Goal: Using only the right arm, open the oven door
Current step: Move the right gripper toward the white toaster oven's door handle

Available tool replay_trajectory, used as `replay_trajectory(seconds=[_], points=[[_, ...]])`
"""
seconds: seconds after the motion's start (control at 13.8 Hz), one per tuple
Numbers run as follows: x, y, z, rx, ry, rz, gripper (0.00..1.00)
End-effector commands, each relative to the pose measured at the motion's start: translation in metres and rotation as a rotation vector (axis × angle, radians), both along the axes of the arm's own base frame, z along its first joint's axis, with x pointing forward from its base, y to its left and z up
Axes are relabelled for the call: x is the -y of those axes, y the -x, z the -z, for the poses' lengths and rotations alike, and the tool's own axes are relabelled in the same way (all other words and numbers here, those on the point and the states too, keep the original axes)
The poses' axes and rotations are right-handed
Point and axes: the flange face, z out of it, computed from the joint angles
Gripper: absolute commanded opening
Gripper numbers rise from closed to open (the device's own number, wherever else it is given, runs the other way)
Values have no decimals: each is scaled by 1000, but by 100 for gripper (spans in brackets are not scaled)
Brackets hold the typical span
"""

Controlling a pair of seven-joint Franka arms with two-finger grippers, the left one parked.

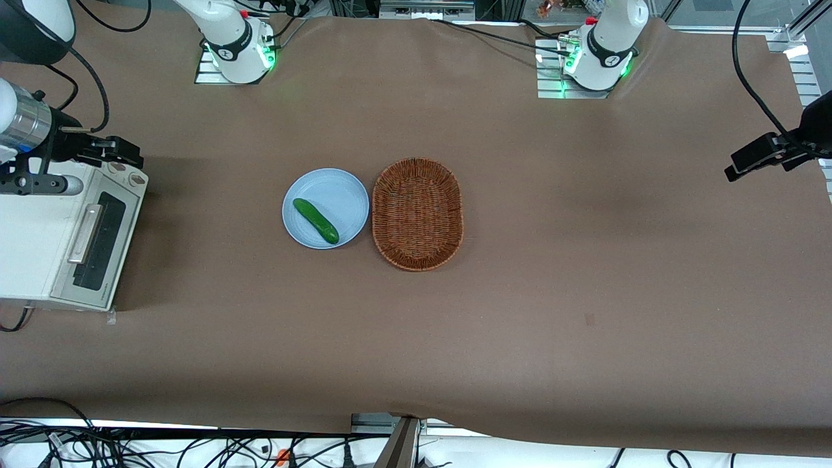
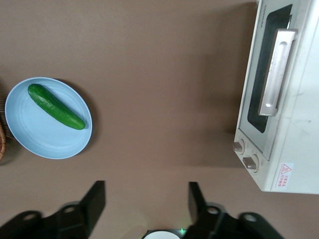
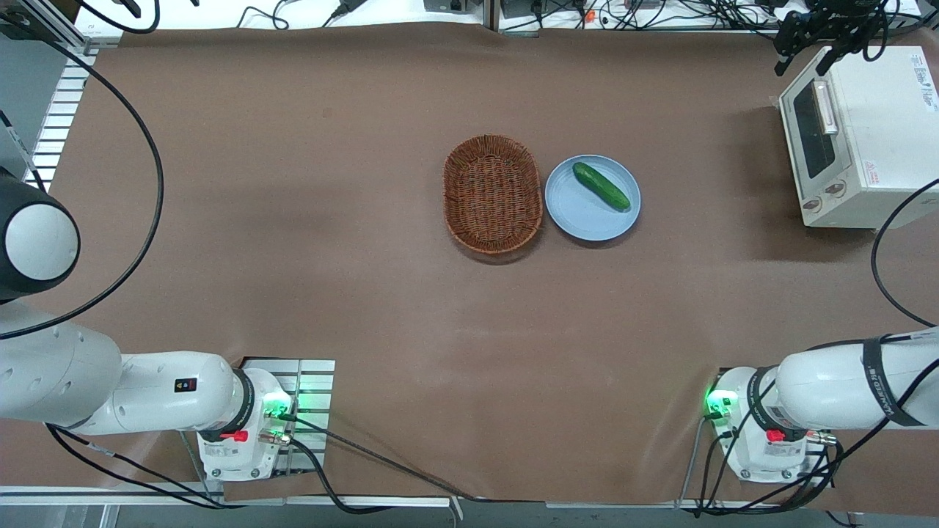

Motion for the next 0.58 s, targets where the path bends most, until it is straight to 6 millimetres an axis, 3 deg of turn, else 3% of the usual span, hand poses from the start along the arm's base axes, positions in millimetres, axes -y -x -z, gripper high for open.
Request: replay_trajectory(seconds=[0.0,0.51], points=[[1,0,-5,-23,-13,-15,0],[2,1,-3,-35,-12,-15,0]])
